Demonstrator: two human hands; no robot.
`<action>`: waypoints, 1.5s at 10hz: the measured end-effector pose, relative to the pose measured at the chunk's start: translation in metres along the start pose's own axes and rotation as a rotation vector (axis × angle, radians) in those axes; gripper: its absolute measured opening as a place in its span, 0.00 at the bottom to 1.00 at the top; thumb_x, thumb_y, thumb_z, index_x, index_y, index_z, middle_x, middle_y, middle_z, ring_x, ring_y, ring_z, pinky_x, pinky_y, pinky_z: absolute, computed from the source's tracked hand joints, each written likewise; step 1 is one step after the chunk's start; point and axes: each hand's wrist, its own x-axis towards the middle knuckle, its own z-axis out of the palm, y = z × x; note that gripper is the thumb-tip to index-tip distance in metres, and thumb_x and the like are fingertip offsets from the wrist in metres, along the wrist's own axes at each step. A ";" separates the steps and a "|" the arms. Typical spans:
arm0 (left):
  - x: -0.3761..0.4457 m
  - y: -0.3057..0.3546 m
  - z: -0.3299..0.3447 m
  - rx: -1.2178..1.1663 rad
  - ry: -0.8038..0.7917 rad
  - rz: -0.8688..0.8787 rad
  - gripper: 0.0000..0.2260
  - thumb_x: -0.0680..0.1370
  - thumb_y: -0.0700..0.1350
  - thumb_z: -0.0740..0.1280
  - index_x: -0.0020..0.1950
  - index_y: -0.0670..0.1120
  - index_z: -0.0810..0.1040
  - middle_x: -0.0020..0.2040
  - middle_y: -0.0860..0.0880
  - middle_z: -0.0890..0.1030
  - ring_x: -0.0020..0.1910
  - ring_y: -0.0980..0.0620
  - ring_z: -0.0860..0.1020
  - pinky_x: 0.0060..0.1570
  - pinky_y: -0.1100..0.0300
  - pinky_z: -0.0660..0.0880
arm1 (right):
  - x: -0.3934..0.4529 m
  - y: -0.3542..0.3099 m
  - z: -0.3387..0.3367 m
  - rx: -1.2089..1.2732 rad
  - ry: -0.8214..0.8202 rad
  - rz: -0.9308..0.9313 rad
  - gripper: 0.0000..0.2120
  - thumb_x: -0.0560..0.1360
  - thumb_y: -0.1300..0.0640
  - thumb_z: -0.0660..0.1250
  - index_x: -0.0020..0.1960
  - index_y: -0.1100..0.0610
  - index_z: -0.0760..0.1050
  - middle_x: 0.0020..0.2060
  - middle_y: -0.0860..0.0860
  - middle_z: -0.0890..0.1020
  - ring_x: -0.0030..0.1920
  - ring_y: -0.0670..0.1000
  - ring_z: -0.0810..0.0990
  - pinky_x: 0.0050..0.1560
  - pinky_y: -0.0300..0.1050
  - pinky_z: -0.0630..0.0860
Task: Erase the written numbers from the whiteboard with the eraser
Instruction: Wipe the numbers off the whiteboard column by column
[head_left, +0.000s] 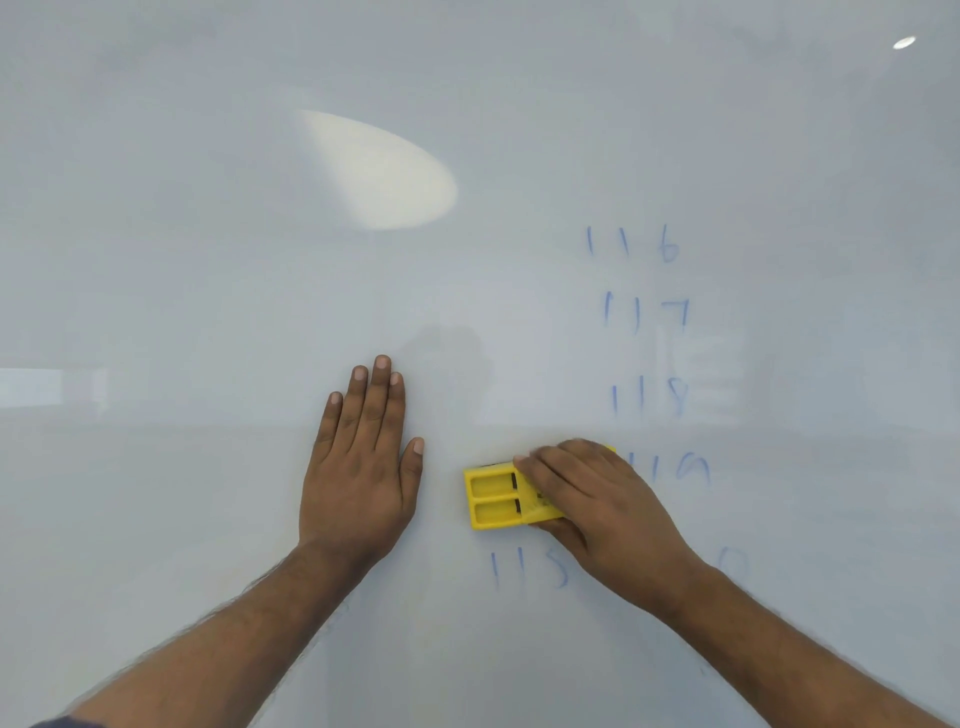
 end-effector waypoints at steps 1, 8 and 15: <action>-0.006 0.001 0.002 0.005 -0.010 -0.002 0.28 0.84 0.51 0.51 0.82 0.41 0.54 0.83 0.44 0.54 0.82 0.46 0.52 0.80 0.46 0.52 | 0.014 0.012 -0.008 -0.002 0.047 0.070 0.22 0.78 0.48 0.64 0.68 0.58 0.71 0.59 0.53 0.79 0.58 0.57 0.77 0.63 0.52 0.72; -0.025 0.000 0.002 -0.006 -0.019 0.035 0.28 0.84 0.51 0.52 0.81 0.41 0.55 0.83 0.44 0.54 0.82 0.46 0.52 0.80 0.46 0.53 | -0.030 -0.003 0.008 -0.043 -0.073 -0.083 0.19 0.79 0.50 0.61 0.67 0.57 0.71 0.58 0.52 0.78 0.56 0.55 0.76 0.60 0.49 0.72; -0.040 -0.001 0.003 -0.020 -0.057 0.050 0.28 0.84 0.51 0.51 0.82 0.41 0.53 0.83 0.44 0.52 0.82 0.46 0.50 0.81 0.47 0.49 | -0.078 -0.033 0.025 0.002 -0.130 -0.028 0.19 0.76 0.57 0.67 0.66 0.58 0.71 0.57 0.52 0.78 0.54 0.56 0.76 0.58 0.51 0.73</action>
